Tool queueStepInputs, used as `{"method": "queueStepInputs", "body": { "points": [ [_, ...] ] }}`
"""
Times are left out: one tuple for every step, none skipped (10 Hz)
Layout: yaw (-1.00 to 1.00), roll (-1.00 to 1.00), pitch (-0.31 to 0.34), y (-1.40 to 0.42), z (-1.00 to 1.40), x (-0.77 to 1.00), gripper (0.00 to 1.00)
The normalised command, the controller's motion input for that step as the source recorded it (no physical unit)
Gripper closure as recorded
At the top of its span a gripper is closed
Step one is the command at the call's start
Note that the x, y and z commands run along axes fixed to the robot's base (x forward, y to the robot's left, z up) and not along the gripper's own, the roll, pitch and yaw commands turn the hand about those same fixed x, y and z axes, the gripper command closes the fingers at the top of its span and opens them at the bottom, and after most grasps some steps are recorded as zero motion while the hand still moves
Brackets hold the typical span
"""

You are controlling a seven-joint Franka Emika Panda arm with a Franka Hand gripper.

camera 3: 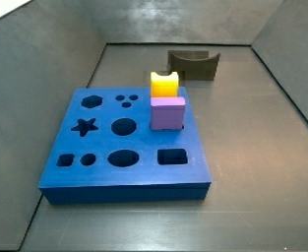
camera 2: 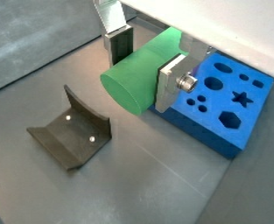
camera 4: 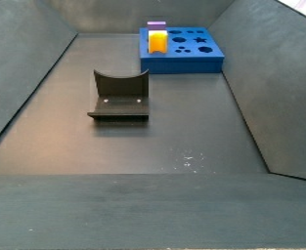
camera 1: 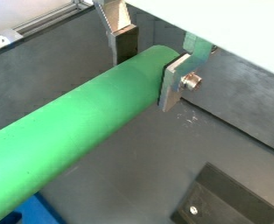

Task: Pick up the oval object. Move up. Place the oval object on the fixture. Regrasp the oval object. Move to above the board. Insert the oval object.
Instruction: Place the oval object on the fixture.

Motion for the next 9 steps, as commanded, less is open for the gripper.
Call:
{"method": "queueStepInputs", "body": {
  "points": [
    [0.03, -0.09, 0.151, -0.14, 0.10, 1.00, 1.00],
    [0.23, -1.00, -0.007, 0.39, -0.48, 1.00, 1.00],
    [0.21, -1.00, -0.010, 0.41, -0.49, 1.00, 1.00],
    [0.18, -1.00, -0.018, 0.37, -0.43, 1.00, 1.00],
    [0.16, -1.00, -0.003, 0.31, -0.36, 1.00, 1.00],
    [0.15, -1.00, 0.029, 0.27, -0.31, 1.00, 1.00],
    [0.13, -1.00, 0.070, 0.24, -0.27, 1.00, 1.00],
    [0.11, -1.00, 0.104, 0.22, -0.24, 1.00, 1.00],
    [0.05, -0.79, 0.145, 0.19, -0.18, 1.00, 1.00]
  ]
}}
